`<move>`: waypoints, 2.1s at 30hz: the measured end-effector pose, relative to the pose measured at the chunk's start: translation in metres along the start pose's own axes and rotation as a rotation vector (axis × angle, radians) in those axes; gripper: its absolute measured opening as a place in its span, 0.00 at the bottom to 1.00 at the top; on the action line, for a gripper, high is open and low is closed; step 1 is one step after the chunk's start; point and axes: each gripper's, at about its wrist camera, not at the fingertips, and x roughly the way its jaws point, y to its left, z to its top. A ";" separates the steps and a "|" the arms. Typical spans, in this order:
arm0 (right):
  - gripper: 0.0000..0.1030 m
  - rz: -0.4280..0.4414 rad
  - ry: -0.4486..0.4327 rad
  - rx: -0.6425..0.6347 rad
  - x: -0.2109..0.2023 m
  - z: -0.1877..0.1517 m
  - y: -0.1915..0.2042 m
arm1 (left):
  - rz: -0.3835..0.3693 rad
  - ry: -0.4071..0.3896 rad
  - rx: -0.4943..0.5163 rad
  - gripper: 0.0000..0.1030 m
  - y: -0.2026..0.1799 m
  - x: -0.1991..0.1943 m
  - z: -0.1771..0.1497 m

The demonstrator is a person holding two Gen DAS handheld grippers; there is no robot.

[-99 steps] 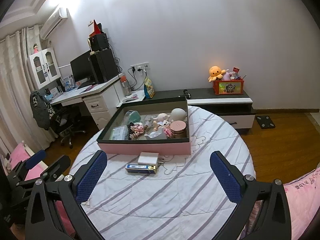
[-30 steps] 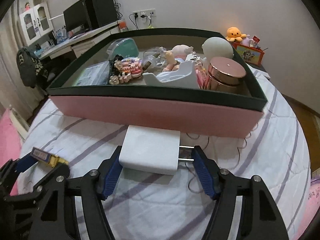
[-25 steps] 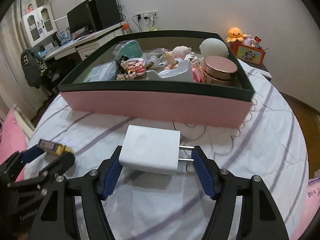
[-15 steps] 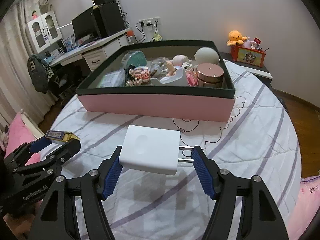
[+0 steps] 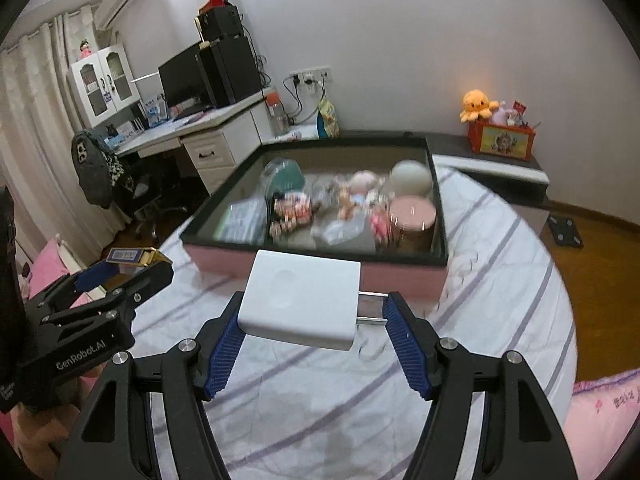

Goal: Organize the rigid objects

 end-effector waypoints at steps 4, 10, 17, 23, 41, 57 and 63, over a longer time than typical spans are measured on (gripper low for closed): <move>0.67 -0.013 -0.033 -0.022 0.003 0.028 -0.002 | -0.007 -0.038 0.003 0.81 0.000 0.007 0.026; 0.67 -0.027 -0.055 -0.041 0.026 0.071 -0.010 | -0.031 -0.041 -0.007 0.81 -0.002 0.047 0.067; 0.67 -0.044 0.003 -0.038 0.079 0.097 -0.026 | -0.030 0.008 0.005 0.81 -0.007 0.109 0.093; 0.67 -0.059 0.056 -0.029 0.112 0.100 -0.039 | -0.031 0.060 0.029 0.81 -0.013 0.148 0.093; 1.00 -0.031 0.026 0.027 0.097 0.098 -0.039 | -0.003 0.103 0.037 1.00 -0.001 0.132 0.077; 1.00 -0.092 -0.202 0.074 -0.074 0.031 0.005 | 0.020 -0.104 0.017 1.00 -0.008 -0.062 0.042; 1.00 -0.141 -0.253 0.062 -0.132 -0.001 0.017 | 0.022 -0.178 0.015 1.00 -0.021 -0.124 0.024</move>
